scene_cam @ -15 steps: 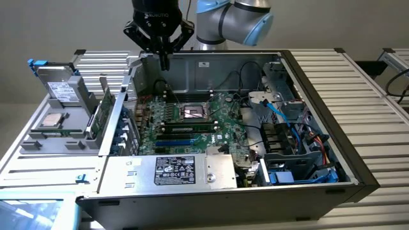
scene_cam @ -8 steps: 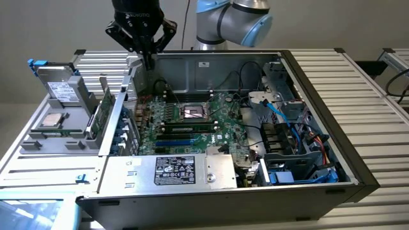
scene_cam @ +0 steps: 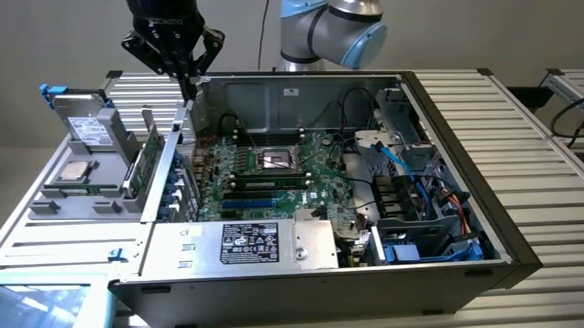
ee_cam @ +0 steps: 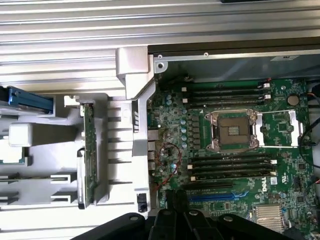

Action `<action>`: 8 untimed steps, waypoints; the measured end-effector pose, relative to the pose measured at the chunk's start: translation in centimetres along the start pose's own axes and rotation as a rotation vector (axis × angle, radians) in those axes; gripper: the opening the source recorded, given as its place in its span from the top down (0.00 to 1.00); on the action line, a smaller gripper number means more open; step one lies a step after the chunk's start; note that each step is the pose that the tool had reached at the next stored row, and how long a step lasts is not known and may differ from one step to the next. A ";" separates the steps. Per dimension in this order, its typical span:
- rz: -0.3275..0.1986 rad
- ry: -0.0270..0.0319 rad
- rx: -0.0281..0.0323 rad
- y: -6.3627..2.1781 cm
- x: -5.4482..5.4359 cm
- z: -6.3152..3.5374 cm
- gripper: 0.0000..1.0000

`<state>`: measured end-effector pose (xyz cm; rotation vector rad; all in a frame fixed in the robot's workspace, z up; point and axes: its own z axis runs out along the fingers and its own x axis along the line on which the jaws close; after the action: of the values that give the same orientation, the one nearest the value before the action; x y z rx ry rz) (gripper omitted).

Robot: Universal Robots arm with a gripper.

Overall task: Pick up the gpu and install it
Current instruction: 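Reach for the gpu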

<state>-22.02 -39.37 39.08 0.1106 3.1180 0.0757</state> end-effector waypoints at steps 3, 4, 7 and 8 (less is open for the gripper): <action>0.000 0.0001 -0.0002 -0.06 1.3 0.03 0.88; 0.000 0.0000 -0.0003 -0.08 1.8 0.04 0.88; 0.000 0.0005 -0.0006 -0.15 3.2 0.05 0.88; 0.000 0.0007 -0.0007 -0.17 3.6 0.05 0.88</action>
<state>-25.64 -39.28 38.95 0.1105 3.1186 0.0768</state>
